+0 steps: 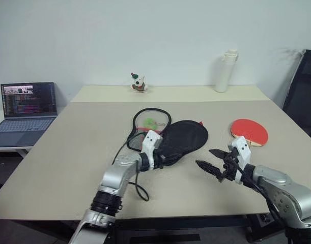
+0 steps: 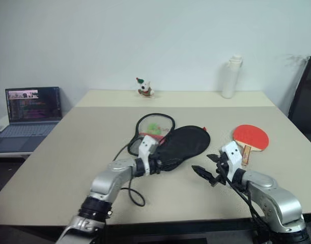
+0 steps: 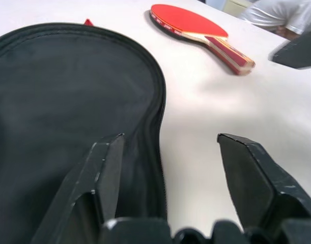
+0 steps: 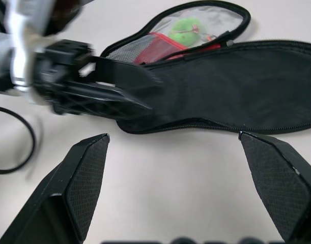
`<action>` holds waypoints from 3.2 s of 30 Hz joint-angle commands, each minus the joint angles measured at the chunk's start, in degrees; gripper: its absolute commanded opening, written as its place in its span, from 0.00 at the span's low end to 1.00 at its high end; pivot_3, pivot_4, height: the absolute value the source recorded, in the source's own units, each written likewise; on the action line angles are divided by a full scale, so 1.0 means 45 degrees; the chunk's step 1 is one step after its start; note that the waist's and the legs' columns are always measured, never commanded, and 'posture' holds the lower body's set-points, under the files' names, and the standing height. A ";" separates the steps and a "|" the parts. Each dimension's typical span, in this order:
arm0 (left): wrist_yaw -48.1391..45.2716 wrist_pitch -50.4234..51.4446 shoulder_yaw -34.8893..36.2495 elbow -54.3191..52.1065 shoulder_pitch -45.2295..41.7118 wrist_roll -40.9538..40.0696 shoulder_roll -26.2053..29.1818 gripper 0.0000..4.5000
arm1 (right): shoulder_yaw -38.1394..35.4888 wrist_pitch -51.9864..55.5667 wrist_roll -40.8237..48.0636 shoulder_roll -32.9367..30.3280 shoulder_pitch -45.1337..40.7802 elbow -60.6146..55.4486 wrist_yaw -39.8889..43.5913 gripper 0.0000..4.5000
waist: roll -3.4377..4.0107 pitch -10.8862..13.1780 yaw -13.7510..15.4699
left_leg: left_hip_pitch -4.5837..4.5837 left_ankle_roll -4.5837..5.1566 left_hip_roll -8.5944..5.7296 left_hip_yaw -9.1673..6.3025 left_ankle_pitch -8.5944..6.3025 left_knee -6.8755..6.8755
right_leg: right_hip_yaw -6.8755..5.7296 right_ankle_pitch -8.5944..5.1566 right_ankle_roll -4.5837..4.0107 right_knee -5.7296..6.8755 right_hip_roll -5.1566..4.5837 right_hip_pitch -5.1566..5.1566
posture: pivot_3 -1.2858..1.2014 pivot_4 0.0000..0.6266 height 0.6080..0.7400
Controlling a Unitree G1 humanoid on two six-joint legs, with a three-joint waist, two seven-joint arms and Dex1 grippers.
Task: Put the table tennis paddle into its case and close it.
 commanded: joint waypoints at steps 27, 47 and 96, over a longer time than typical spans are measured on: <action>-0.2112 -0.0403 0.2724 -0.1575 0.0719 -0.1959 0.4145 0.72 | 0.2005 0.1851 -0.1993 0.5000 -0.3930 0.4500 -0.3616 1.00 | -0.0002 0.0019 -0.0099 | -0.0021 -0.0001 0.0017 -0.0026 0.0000 -0.0011 | -0.0002 -0.0009 -0.0023 0.0004 -0.0036 -0.0017 | 0.52 0.24 1.00; -0.1938 -0.0458 0.2607 -0.1549 0.0678 -0.1896 0.4208 0.72 | 0.1182 0.2451 -0.2535 0.5938 -0.3781 0.4786 -0.5068 1.00 | -0.0004 0.0019 -0.0113 | -0.0015 -0.0001 0.0018 -0.0028 0.0000 -0.0012 | 0.0000 -0.0010 -0.0023 0.0005 -0.0036 -0.0016 | 0.52 0.24 1.00; -0.1481 -0.0550 0.1167 -0.3202 0.1214 -0.1902 0.3069 0.73 | 0.3386 0.3158 -0.2267 -0.2058 -0.6061 0.8193 0.3088 0.00 | -0.0012 0.0044 -0.0075 | -0.0028 0.0000 0.0000 -0.0019 -0.0001 -0.0023 | -0.0009 -0.0013 -0.0022 -0.0034 -0.0034 -0.0010 | 0.52 0.24 1.00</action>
